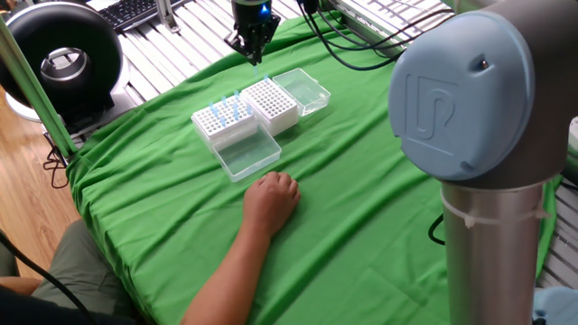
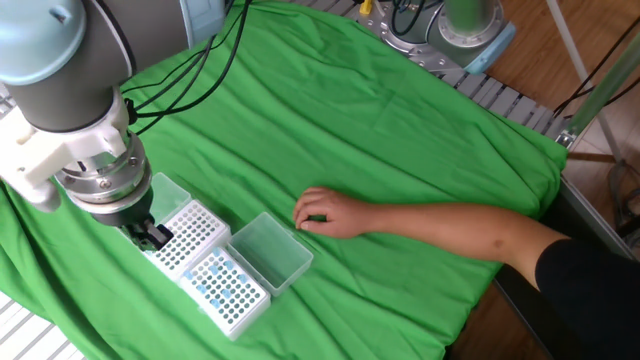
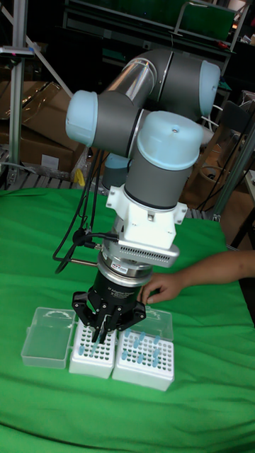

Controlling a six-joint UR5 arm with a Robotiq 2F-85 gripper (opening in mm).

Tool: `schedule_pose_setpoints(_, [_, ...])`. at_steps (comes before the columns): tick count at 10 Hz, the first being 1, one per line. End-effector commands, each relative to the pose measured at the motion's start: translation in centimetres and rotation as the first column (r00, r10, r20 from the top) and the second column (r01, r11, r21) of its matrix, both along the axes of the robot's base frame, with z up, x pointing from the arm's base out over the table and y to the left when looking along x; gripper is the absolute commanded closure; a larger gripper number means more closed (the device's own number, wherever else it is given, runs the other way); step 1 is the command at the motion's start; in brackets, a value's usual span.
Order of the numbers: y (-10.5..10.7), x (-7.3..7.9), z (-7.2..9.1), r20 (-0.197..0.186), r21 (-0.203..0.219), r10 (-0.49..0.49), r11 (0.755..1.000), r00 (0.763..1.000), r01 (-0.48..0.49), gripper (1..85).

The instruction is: Insert a medium pipette tip into the holder for medium pipette tips

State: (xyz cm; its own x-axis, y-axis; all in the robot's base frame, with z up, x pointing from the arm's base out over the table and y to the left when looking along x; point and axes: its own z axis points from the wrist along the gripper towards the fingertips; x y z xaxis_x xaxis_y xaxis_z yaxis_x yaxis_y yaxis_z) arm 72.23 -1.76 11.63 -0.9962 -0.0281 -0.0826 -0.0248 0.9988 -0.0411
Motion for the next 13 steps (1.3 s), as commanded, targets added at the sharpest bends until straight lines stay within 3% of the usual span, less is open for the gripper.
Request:
schedule_pose_setpoints(1, [0.05,-0.32,-0.28,0.003,0.014,-0.002,1.000,1.000,0.002,84.7])
schedule_pose_setpoints(13, [0.18,-0.93,-0.67,0.008,0.017,-0.003,1.000,1.000,0.003,84.7])
